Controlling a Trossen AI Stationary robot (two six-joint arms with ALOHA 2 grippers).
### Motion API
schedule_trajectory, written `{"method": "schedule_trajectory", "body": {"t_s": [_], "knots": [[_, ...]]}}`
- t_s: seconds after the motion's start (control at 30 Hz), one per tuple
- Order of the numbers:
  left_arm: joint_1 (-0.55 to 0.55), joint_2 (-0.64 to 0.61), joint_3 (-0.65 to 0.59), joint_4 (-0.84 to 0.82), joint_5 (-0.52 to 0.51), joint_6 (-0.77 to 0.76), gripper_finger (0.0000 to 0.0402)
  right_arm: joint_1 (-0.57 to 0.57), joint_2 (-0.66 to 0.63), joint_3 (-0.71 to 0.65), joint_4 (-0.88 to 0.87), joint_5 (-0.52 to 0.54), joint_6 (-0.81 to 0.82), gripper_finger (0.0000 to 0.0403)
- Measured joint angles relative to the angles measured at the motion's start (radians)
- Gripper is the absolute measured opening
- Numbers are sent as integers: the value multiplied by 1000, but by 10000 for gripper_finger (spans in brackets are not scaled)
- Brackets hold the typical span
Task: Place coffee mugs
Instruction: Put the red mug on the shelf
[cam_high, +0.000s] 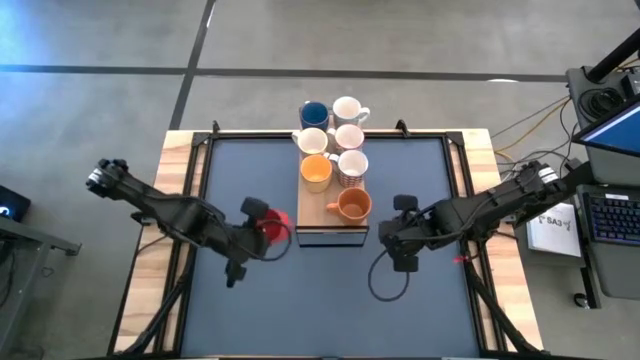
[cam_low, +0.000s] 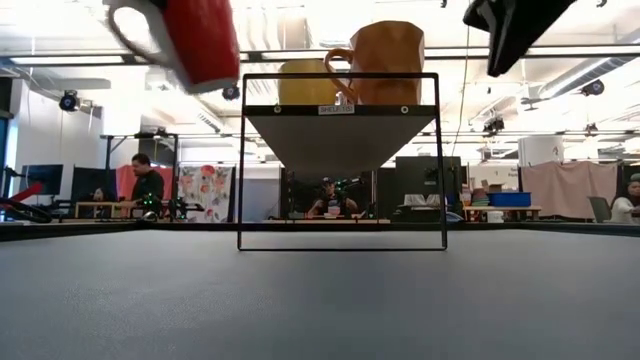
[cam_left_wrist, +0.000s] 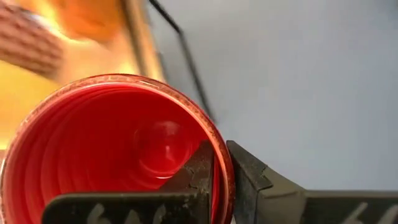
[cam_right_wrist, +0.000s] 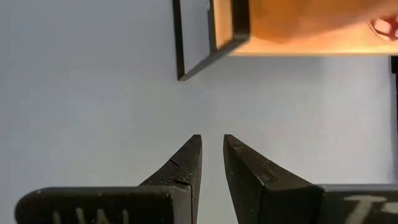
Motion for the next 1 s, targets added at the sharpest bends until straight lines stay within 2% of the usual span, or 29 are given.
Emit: {"method": "schedule_trajectory", "body": {"t_s": [0.13, 0.43, 0.63, 0.87, 1.0], "knots": [[32, -35, 0, 23, -29, 99, 10, -13, -113, -100, 78, 1, 6, 57], [170, -37, 0, 23, -23, 211, 10, -23, -412, -434, 440, -1, 59, 57], [240, -21, 0, 39, 103, 273, 10, -23, -516, -626, 628, -2, 60, 57], [275, -21, 0, 43, 144, 369, 10, -23, -611, -807, 889, -2, 69, 57], [291, -20, 0, 46, 163, 391, 10, -23, -660, -891, 970, 1, 80, 57]]}}
